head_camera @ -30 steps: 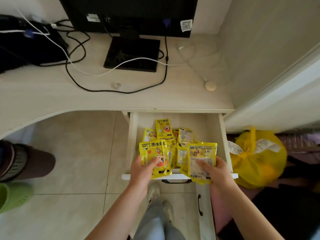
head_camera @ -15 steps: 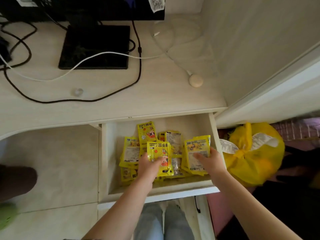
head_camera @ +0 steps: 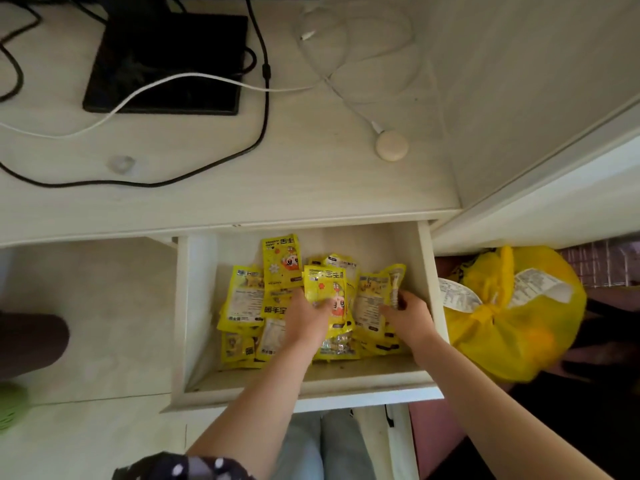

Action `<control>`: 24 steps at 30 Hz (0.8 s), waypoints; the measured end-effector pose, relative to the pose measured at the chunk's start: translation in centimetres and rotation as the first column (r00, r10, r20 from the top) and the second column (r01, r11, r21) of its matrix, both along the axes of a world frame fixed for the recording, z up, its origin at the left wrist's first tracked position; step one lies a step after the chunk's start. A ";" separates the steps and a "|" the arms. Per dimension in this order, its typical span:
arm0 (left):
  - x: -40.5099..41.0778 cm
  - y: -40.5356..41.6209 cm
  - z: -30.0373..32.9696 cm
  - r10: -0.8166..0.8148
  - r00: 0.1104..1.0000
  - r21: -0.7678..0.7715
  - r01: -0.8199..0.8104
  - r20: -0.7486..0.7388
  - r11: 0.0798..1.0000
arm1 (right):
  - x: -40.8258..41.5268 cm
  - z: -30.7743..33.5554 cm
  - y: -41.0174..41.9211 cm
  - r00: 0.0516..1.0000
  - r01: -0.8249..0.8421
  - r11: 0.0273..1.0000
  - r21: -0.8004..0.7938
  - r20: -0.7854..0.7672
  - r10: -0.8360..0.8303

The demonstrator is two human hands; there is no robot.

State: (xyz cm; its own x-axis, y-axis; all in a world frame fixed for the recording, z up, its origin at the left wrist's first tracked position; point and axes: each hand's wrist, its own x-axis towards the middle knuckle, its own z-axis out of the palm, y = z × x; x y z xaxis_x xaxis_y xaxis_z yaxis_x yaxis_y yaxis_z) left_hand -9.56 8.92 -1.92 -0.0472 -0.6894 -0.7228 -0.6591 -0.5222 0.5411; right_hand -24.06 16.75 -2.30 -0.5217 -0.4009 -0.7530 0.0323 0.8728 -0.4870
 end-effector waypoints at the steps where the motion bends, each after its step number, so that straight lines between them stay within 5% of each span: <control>1: -0.1 0.2 0.2 -0.046 0.998 -0.038 0.047 0.030 0.998 | 0.0 0.1 0.0 0.999 -0.036 0.999 0.013 -0.021 0.036; 10: 2.8 1.9 1.7 -0.238 0.961 -0.110 0.254 0.143 0.961 | 1.2 3.4 1.4 0.934 -0.271 0.962 0.025 -0.233 0.269; 18: 6.6 3.5 5.8 -0.181 0.976 -0.273 0.208 0.118 0.939 | 2.8 7.8 2.7 0.858 -0.446 0.895 0.003 -0.282 0.429; 24: 10.5 6.4 10.0 -0.161 0.956 -0.432 0.257 0.245 0.865 | 5.4 11.0 2.9 0.758 -0.617 0.783 -0.071 -0.322 0.568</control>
